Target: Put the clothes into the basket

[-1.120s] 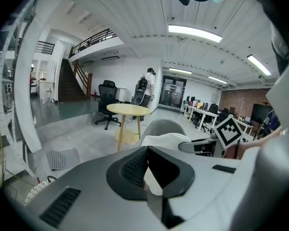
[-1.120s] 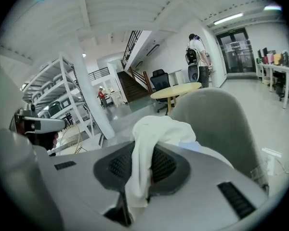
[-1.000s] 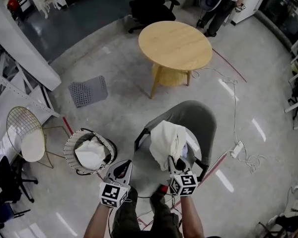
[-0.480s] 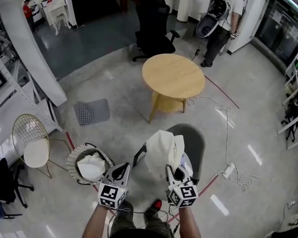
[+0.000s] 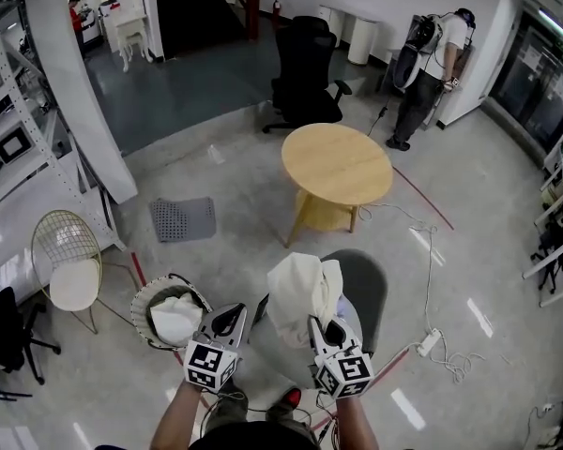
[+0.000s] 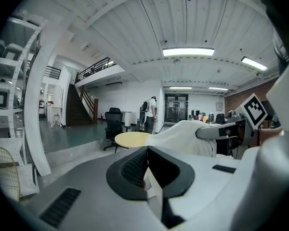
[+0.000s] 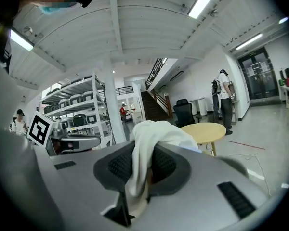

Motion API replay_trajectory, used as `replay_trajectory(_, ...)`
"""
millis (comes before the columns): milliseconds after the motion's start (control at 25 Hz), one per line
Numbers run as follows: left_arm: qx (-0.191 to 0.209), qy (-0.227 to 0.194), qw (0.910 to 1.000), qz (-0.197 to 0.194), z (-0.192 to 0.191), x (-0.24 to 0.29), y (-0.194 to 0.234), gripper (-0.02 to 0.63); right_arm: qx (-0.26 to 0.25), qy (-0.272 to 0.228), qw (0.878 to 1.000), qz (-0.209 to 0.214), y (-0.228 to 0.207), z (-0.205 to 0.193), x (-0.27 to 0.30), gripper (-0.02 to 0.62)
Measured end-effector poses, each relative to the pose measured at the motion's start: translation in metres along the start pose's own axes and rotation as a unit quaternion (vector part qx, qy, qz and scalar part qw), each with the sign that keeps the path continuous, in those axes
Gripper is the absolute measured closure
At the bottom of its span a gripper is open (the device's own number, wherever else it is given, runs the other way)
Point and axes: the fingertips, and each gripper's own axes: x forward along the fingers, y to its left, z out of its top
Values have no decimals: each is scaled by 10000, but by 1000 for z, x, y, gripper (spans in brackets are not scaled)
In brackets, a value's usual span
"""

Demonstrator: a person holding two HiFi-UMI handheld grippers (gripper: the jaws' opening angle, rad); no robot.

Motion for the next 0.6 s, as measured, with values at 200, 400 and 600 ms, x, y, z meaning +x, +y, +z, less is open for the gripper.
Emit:
replay_trajectory(200,-48,26,9998,200,-3,-11,18,598,-70,-4,9996,259,20,5,17,511)
replay_trajectory(400,-147,59,9986,498,-8,-28,45,598,-135,7,9981,602,46,11,41,511)
replay_trajectory(600,-259,59,9958,875,-15,-54,83,598,-150,33,9944,1044,89,9,73,511)
